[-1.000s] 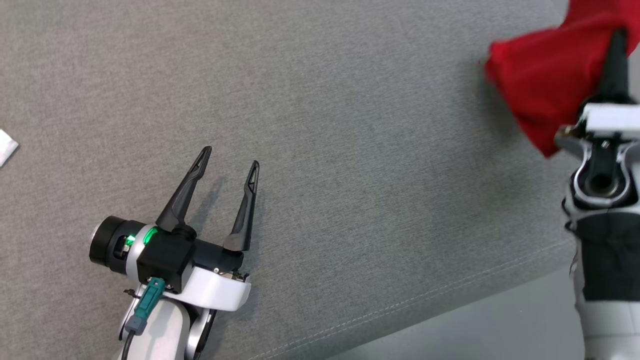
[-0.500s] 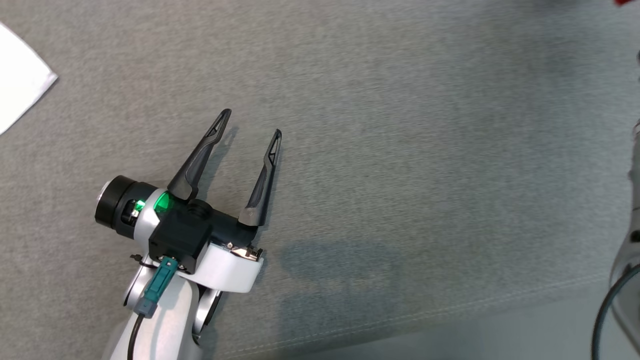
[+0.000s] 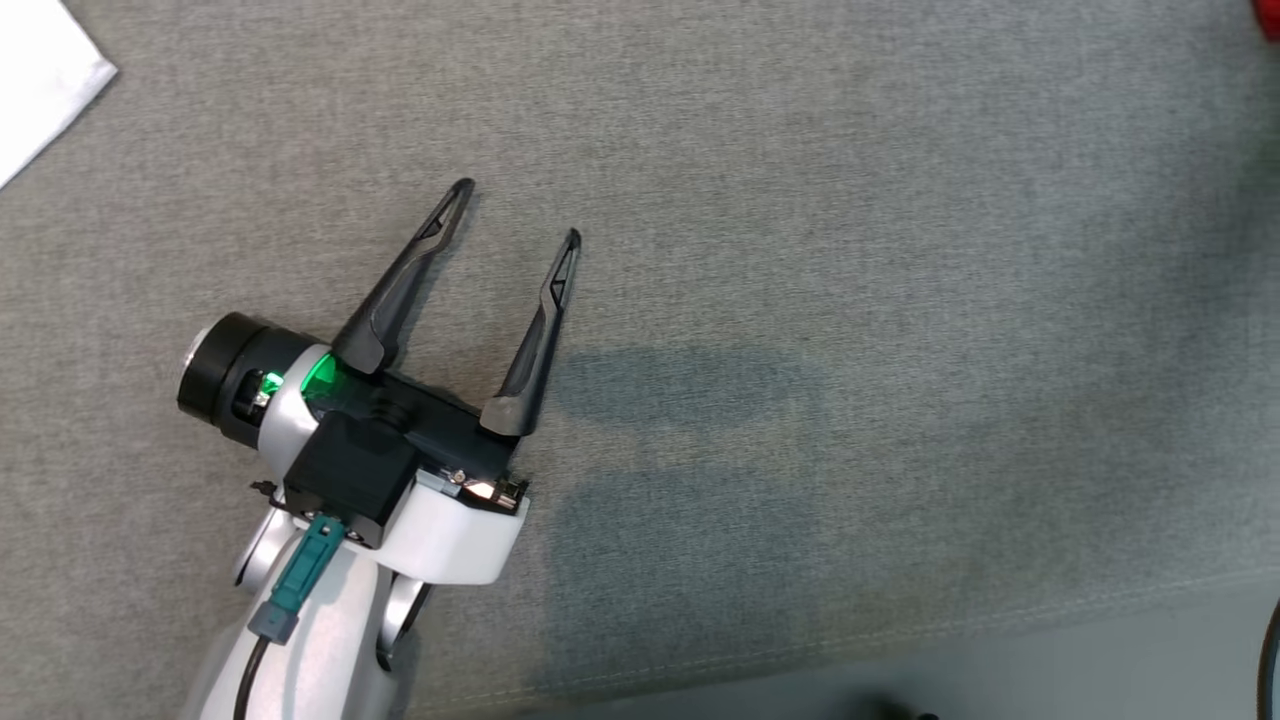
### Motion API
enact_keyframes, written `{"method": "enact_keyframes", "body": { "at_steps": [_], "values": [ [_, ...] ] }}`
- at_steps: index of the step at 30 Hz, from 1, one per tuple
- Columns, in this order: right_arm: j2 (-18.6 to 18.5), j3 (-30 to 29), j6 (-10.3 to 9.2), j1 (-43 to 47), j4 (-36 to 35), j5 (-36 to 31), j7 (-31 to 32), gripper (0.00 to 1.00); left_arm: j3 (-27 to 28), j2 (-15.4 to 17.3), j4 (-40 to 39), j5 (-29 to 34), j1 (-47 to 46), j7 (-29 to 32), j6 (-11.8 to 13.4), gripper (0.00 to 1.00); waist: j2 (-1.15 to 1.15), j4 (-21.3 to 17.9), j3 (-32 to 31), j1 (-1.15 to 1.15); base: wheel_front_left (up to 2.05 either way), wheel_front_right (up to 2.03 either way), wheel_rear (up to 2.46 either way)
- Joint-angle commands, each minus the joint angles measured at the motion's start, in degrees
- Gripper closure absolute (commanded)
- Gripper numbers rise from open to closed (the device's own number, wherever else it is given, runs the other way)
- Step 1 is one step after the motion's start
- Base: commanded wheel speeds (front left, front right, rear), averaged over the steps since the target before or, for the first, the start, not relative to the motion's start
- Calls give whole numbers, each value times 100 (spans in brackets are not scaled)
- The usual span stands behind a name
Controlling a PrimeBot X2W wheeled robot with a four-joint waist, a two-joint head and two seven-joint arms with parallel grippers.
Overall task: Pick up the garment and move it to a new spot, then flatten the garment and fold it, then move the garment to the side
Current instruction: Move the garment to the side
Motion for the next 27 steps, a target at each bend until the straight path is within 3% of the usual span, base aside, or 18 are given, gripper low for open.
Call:
{"method": "enact_keyframes", "body": {
  "at_steps": [1, 14, 15, 16, 17, 27],
  "values": [
    [-118, 50, 9, 83, -49, -107, -34, 100, 164, 91, 105, 4, 22, 26, -6, 0, 0, -116, 3, 0, 0, 0, 0],
    [-421, -179, 9, -51, 1040, -1181, -34, 98, 91, 75, 216, -142, -17, 26, -1, 0, 0, -261, -46, 0, 0, 0, 0],
    [-432, -221, 9, -57, 1087, -1245, -34, 83, 98, 55, 230, -203, -16, 26, -11, 0, 0, -246, -52, 0, 0, 0, 0],
    [-451, -261, 9, -58, 1134, -1321, -34, 55, 100, 52, 234, -222, -24, 26, -12, 0, 0, -236, -57, 0, 0, 0, 0],
    [-475, -302, 9, -55, 1159, -1409, -34, 0, 99, 53, 236, -230, -35, 26, -13, 0, 0, -231, -61, 0, 0, 0, 0],
    [-715, -694, 9, 183, 1586, -2427, -34, 0, 178, 61, 300, -331, 96, 26, 94, 0, 0, -361, -447, 0, 0, 0, 0]
  ]
}}
